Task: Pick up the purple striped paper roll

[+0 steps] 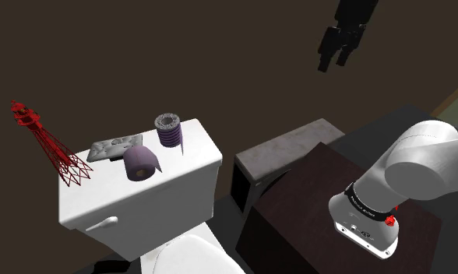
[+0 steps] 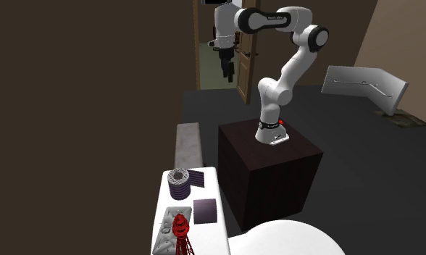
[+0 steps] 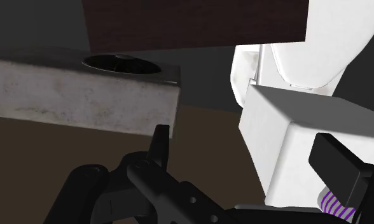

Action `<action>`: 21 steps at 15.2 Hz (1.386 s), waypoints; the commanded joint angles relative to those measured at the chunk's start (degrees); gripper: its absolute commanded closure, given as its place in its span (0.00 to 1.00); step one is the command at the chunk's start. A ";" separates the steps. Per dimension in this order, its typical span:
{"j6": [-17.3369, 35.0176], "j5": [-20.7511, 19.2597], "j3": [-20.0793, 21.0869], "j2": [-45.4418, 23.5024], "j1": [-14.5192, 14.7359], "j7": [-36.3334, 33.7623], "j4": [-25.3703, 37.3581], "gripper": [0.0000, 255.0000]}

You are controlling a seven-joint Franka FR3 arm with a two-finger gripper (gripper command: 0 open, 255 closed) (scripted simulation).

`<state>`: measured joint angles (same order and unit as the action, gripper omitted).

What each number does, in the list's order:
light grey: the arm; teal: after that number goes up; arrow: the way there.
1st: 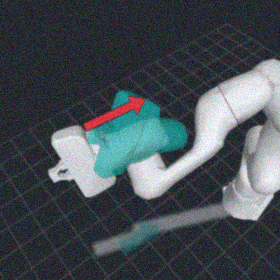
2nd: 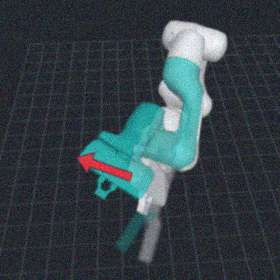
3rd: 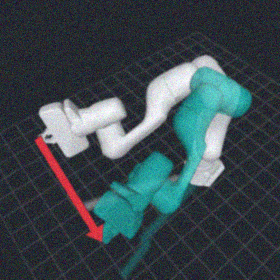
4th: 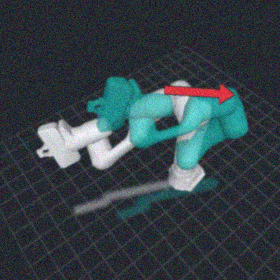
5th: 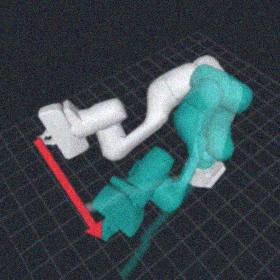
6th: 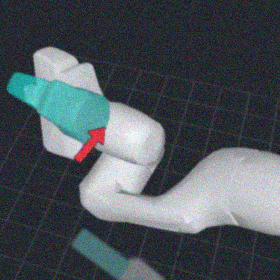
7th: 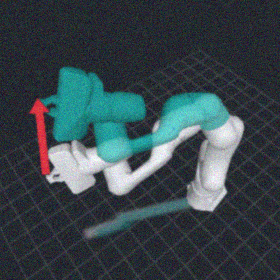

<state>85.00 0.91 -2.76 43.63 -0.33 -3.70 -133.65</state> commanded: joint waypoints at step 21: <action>29.24 3.66 18.46 -28.98 4.45 -22.15 3.83 0.00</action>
<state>112.72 4.96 14.87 16.65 4.02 -24.56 -130.49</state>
